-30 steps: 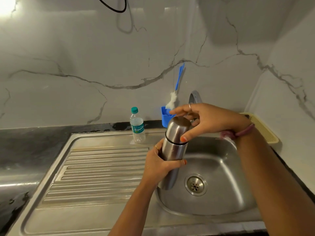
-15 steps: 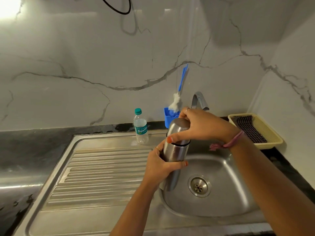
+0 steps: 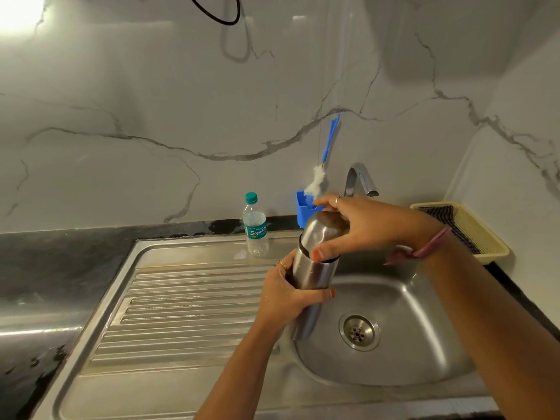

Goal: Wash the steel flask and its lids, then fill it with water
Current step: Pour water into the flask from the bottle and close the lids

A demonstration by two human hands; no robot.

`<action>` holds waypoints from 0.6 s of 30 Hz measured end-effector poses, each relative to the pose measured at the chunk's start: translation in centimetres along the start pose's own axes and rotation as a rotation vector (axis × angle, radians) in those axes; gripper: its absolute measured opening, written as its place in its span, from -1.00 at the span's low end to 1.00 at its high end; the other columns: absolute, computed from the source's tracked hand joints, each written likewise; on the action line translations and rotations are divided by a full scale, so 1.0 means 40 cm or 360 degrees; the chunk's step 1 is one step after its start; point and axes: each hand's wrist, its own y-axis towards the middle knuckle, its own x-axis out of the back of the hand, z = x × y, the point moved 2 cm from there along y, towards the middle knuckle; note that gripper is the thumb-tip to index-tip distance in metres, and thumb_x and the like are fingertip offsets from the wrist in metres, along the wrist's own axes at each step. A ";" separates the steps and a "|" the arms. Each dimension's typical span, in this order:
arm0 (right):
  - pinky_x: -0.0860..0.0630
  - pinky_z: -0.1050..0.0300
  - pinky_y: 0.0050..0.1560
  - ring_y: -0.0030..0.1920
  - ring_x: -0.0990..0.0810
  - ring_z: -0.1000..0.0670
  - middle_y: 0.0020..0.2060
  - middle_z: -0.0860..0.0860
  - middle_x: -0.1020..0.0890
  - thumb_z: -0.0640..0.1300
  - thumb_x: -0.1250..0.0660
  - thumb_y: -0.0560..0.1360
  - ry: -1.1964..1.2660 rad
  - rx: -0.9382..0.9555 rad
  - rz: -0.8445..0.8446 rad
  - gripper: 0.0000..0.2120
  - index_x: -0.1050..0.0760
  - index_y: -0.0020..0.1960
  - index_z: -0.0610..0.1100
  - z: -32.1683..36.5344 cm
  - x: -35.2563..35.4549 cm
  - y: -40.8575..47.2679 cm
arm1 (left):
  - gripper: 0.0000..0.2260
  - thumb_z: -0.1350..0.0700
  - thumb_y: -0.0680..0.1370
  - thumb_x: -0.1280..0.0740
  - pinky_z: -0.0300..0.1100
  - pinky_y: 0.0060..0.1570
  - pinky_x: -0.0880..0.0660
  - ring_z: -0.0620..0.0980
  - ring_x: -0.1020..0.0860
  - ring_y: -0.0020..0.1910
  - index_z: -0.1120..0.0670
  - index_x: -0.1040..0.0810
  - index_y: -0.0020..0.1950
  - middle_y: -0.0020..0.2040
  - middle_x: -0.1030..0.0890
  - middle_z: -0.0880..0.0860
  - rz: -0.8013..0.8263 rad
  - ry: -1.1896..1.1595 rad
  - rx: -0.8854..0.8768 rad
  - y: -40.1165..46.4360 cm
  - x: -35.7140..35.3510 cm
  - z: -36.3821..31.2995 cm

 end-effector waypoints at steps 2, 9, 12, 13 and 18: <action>-0.42 0.07 0.34 0.31 -0.45 0.11 0.39 0.15 -0.40 0.22 -0.55 0.24 0.0143 0.0185 0.0196 -0.06 -0.13 0.48 0.25 -0.009 0.012 -0.003 | -0.40 0.19 0.23 -0.65 -0.28 -0.08 -0.59 -0.17 -0.61 -0.02 -0.08 -0.55 0.19 0.00 -0.66 -0.12 0.0001 0.0010 -0.0004 -0.002 0.003 0.003; -0.51 0.22 -0.07 -0.05 -0.54 0.14 -0.04 0.19 -0.54 0.35 -0.50 0.18 -0.0296 0.0126 -0.0190 -0.35 -0.40 0.15 0.11 0.031 -0.004 -0.006 | -0.41 0.16 0.20 -0.67 -0.19 -0.06 -0.62 -0.09 -0.62 0.00 -0.05 -0.57 0.17 0.01 -0.67 -0.08 -0.0002 0.0041 0.0016 -0.005 0.003 0.019; -0.47 0.21 -0.09 -0.03 -0.52 0.13 0.01 0.17 -0.54 0.48 -0.39 0.16 -0.0633 0.0057 -0.0169 -0.23 -0.35 0.22 0.10 0.037 0.001 -0.010 | -0.44 0.18 0.21 -0.66 -0.30 -0.14 -0.58 -0.19 -0.61 -0.06 -0.08 -0.57 0.13 -0.04 -0.66 -0.11 -0.0015 0.0037 0.0020 -0.013 0.003 0.020; -0.49 0.18 0.01 0.06 -0.52 0.11 0.12 0.16 -0.53 0.48 -0.40 0.16 -0.0555 0.0059 -0.0080 -0.15 -0.30 0.33 0.12 0.031 0.006 -0.011 | -0.45 0.20 0.21 -0.66 -0.29 -0.15 -0.58 -0.19 -0.61 -0.08 -0.08 -0.57 0.12 -0.06 -0.67 -0.11 -0.0021 0.0016 0.0025 -0.014 0.005 0.020; -0.41 0.26 0.23 0.22 -0.43 0.18 0.26 0.21 -0.42 0.18 -0.49 0.35 -0.0327 0.0389 0.0224 -0.20 -0.15 0.46 0.28 0.034 0.016 -0.019 | -0.41 0.20 0.21 -0.67 -0.15 -0.03 -0.63 -0.13 -0.63 -0.04 -0.06 -0.58 0.17 -0.01 -0.68 -0.09 0.0030 0.0036 -0.0002 -0.014 0.007 0.014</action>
